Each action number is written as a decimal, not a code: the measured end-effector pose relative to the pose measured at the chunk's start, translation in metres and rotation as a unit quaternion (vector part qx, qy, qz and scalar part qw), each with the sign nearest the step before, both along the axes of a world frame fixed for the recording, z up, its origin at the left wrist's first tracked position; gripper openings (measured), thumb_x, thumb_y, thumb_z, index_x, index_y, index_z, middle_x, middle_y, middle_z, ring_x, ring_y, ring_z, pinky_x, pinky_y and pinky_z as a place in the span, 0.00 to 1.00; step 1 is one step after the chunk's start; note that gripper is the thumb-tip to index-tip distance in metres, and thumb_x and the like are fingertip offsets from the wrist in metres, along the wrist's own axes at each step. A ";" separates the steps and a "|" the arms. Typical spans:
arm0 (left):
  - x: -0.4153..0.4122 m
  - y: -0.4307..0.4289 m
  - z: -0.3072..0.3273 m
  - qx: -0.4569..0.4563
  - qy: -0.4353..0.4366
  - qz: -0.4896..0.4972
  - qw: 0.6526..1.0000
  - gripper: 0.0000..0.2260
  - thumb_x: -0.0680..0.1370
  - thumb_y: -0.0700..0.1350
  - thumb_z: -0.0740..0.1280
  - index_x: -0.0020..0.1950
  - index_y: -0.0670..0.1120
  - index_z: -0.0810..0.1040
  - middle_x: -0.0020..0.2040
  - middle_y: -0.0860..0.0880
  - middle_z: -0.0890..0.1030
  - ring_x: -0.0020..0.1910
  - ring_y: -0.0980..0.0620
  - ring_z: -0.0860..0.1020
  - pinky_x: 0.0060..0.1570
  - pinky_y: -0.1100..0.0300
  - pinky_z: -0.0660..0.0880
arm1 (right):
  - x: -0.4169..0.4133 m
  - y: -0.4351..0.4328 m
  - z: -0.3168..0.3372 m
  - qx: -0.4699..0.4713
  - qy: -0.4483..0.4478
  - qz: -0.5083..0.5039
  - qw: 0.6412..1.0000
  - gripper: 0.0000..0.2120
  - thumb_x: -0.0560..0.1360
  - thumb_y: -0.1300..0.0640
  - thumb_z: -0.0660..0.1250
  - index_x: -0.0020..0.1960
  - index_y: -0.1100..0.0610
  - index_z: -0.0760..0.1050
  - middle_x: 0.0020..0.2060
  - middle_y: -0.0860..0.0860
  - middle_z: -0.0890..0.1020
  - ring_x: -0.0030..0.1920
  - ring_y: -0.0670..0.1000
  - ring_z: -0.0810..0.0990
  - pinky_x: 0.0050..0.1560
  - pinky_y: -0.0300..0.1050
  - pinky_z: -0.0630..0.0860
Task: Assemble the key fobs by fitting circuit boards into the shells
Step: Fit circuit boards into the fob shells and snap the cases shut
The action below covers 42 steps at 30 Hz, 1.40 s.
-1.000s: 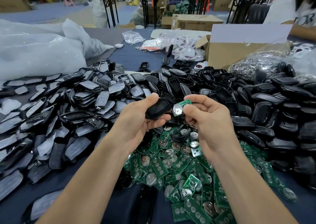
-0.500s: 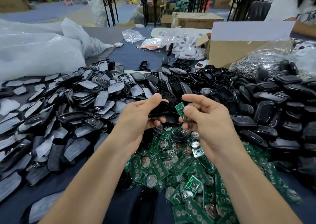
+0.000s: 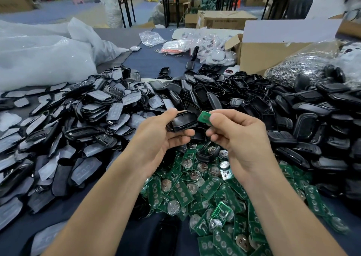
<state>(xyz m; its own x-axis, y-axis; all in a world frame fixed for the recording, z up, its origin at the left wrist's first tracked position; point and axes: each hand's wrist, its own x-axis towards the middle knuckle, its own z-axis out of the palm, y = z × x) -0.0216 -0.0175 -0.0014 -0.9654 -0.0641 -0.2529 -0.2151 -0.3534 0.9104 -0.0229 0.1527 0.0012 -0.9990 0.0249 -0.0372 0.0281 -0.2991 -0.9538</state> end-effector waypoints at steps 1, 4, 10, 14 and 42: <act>0.000 0.000 -0.001 -0.007 0.003 -0.001 1.000 0.13 0.87 0.46 0.62 0.57 0.38 0.82 0.49 0.41 0.88 0.39 0.48 0.85 0.34 0.60 0.80 | 0.000 0.000 0.000 0.000 0.001 -0.001 1.000 0.09 0.75 0.69 0.73 0.40 0.58 0.86 0.34 0.57 0.84 0.29 0.48 0.79 0.30 0.38 0.76; -0.001 0.000 -0.004 -0.032 0.008 -0.009 0.999 0.13 0.87 0.46 0.62 0.57 0.39 0.83 0.48 0.43 0.88 0.39 0.48 0.85 0.34 0.61 0.79 | 0.001 -0.002 -0.003 0.057 0.024 -0.010 0.998 0.09 0.75 0.67 0.74 0.40 0.56 0.87 0.29 0.53 0.81 0.25 0.47 0.73 0.28 0.38 0.71; -0.001 0.001 -0.005 -0.057 0.036 -0.005 0.998 0.13 0.85 0.44 0.63 0.53 0.43 0.88 0.50 0.41 0.88 0.38 0.50 0.84 0.35 0.63 0.80 | 0.001 -0.003 -0.004 0.082 0.064 -0.007 0.995 0.15 0.77 0.71 0.69 0.47 0.53 0.88 0.30 0.54 0.82 0.30 0.49 0.77 0.30 0.39 0.73; 0.001 0.002 -0.003 -0.046 0.041 -0.019 0.998 0.13 0.85 0.45 0.64 0.53 0.43 0.89 0.51 0.39 0.88 0.40 0.49 0.85 0.39 0.61 0.82 | 0.004 -0.005 -0.005 0.104 0.086 -0.009 0.991 0.07 0.75 0.68 0.74 0.47 0.57 0.85 0.30 0.55 0.85 0.27 0.50 0.80 0.28 0.38 0.75; 0.005 0.005 -0.004 -0.087 0.013 -0.081 0.993 0.20 0.87 0.48 0.62 0.44 0.40 0.87 0.43 0.39 0.87 0.39 0.47 0.86 0.36 0.61 0.81 | 0.011 -0.010 -0.005 0.351 0.175 -0.074 0.917 0.10 0.70 0.61 0.78 0.35 0.48 0.83 0.29 0.40 0.83 0.32 0.40 0.82 0.33 0.32 0.77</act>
<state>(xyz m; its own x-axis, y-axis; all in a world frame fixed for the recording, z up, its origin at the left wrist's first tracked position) -0.0168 -0.0124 -0.0058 -0.9725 0.0528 -0.2267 -0.2322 -0.1533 0.9605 -0.0116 0.1429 -0.0035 -0.9309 0.0559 0.3611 -0.3070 0.4163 -0.8559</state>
